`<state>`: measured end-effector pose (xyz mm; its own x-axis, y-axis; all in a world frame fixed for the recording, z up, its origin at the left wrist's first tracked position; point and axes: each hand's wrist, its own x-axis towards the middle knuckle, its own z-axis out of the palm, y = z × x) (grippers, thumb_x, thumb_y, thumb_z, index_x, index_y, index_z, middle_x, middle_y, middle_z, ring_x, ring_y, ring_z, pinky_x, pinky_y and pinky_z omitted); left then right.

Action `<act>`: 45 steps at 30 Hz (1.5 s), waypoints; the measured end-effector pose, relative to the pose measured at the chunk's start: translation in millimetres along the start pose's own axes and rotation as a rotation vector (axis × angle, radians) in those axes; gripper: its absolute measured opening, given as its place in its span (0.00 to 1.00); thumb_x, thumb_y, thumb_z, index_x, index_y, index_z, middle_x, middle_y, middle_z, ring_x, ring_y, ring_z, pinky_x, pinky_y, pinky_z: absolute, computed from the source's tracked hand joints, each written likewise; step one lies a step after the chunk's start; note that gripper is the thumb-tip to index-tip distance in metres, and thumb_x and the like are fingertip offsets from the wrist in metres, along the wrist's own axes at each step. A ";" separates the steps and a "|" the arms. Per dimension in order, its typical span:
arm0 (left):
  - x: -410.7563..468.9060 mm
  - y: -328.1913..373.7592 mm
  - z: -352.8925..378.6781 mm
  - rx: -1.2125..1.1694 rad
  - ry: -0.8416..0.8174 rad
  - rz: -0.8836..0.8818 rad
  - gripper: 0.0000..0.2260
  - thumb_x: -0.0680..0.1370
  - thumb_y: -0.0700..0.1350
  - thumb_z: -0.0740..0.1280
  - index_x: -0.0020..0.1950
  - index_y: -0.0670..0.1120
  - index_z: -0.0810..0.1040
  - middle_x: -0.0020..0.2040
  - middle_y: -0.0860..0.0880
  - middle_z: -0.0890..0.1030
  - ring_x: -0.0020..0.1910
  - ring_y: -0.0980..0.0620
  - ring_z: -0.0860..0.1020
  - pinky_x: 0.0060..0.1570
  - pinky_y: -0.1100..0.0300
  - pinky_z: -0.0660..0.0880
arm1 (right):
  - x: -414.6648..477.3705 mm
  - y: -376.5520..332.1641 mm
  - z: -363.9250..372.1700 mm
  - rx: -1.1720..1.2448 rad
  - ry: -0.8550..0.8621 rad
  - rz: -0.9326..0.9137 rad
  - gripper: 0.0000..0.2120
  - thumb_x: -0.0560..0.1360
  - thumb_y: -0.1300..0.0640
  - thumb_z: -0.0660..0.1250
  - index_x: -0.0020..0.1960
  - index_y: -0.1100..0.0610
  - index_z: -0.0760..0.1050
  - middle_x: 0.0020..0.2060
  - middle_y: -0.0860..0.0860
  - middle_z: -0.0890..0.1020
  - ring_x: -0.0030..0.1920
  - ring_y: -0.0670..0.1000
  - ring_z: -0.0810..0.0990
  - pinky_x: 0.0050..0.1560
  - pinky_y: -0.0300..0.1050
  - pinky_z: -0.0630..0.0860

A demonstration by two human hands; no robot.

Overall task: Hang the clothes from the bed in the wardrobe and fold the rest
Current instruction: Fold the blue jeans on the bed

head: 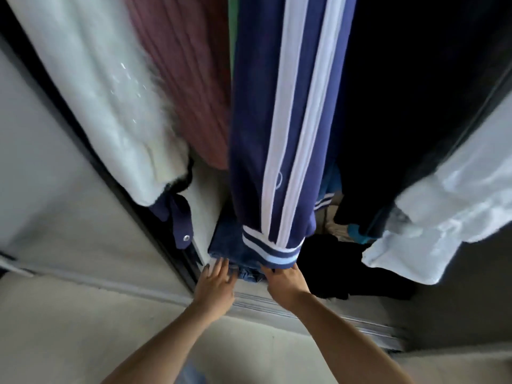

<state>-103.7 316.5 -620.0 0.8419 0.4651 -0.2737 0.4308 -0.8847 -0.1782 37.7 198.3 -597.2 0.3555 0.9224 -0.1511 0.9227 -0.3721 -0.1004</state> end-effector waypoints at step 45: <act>-216.5 -285.2 -478.5 -0.364 0.502 -0.286 0.35 0.79 0.50 0.61 0.77 0.50 0.41 0.78 0.49 0.41 0.77 0.48 0.46 0.71 0.55 0.58 | -9.1 -262.8 -558.7 -1.268 0.421 -0.381 0.20 0.81 0.52 0.51 0.71 0.57 0.64 0.71 0.57 0.61 0.72 0.57 0.58 0.68 0.55 0.60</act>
<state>-253.4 452.8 -57.7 0.6893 0.6889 0.2244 0.6669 -0.7243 0.1749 -124.9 345.7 -20.0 -0.1373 0.9905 0.0103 0.3947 0.0452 0.9177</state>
